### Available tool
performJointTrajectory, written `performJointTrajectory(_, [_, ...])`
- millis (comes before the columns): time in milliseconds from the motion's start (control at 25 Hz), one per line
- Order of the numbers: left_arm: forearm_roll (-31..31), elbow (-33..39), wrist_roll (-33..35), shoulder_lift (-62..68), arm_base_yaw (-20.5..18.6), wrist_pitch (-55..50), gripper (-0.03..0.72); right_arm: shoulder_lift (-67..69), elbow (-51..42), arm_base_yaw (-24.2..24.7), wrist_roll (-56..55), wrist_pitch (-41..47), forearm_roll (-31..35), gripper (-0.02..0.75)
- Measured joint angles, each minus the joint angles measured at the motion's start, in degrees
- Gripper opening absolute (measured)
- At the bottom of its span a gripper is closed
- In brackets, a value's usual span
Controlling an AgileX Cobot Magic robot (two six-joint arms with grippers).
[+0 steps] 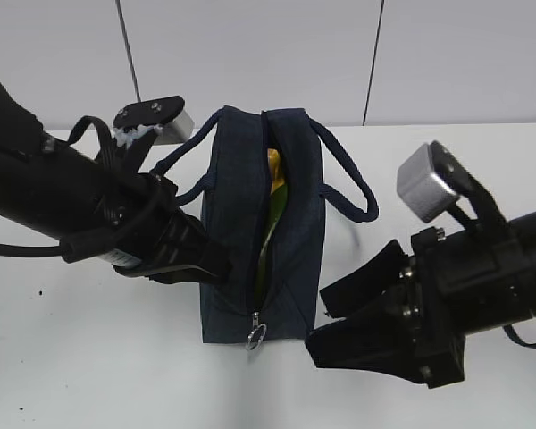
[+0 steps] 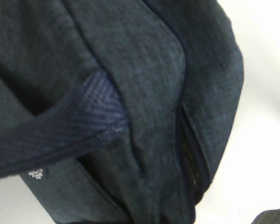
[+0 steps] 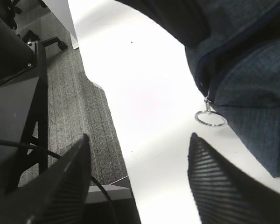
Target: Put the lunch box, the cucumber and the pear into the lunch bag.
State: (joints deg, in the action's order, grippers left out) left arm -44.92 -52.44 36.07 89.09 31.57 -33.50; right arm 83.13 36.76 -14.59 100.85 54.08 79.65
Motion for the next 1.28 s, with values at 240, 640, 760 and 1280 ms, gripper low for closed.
performJointTrajectory(240, [0.00,0.00,0.00,0.00,0.00,0.00,-0.010,8.98,-0.63,0.00,13.36,0.03,9.38,0.503])
performJointTrajectory(640, [0.00,0.00,0.00,0.00,0.00,0.00,-0.010,19.79,-0.63,0.00,26.32,1.77,16.89,0.500])
performJointTrajectory(760, [0.00,0.00,0.00,0.00,0.00,0.00,-0.011,21.61,-0.63,0.00,28.17,3.70,18.55,0.484])
performJointTrajectory(1280, [-1.23,0.00,0.00,0.00,0.00,0.07,-0.011,24.57,1.28,-0.30,31.34,4.25,21.75,0.471])
